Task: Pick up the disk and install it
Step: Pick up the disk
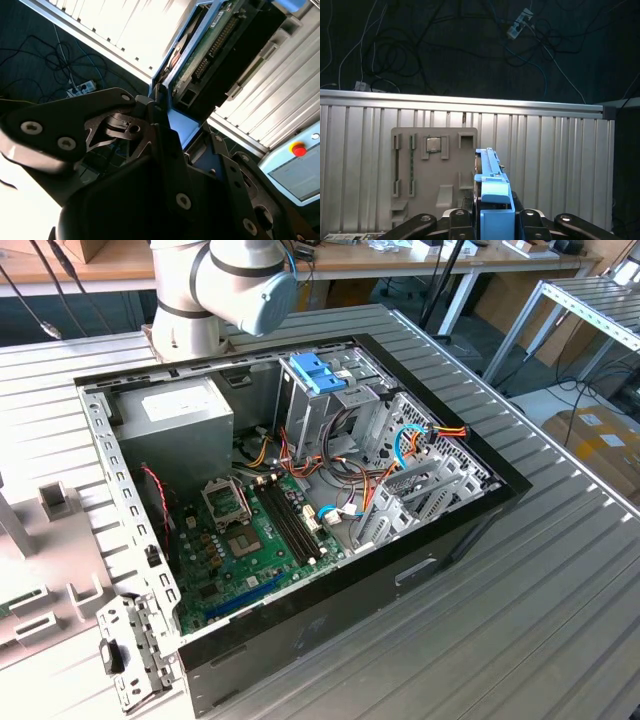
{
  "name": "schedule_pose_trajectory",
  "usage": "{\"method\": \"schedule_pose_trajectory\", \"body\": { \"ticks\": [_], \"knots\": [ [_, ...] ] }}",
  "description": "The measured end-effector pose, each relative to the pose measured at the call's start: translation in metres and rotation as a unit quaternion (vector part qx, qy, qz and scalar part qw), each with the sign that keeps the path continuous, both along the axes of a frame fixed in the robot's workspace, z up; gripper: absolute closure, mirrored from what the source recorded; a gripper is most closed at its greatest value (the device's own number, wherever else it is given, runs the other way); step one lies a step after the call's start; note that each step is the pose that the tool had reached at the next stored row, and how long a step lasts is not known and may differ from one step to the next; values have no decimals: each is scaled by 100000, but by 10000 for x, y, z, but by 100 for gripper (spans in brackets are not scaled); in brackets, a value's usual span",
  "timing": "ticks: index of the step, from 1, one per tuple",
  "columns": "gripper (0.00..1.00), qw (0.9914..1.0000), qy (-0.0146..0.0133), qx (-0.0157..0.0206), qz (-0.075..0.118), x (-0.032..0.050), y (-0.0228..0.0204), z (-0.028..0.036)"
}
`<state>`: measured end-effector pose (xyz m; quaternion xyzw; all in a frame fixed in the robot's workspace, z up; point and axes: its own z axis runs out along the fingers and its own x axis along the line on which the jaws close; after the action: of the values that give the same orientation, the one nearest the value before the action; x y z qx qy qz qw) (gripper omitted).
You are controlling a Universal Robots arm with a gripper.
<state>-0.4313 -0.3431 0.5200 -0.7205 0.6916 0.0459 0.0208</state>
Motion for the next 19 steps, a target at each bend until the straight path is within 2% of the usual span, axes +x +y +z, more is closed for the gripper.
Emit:
{"method": "schedule_pose_trajectory", "body": {
  "ticks": [19],
  "knots": [
    [63,100000,-6,3,0,82,-38,-5]
  ]
}}
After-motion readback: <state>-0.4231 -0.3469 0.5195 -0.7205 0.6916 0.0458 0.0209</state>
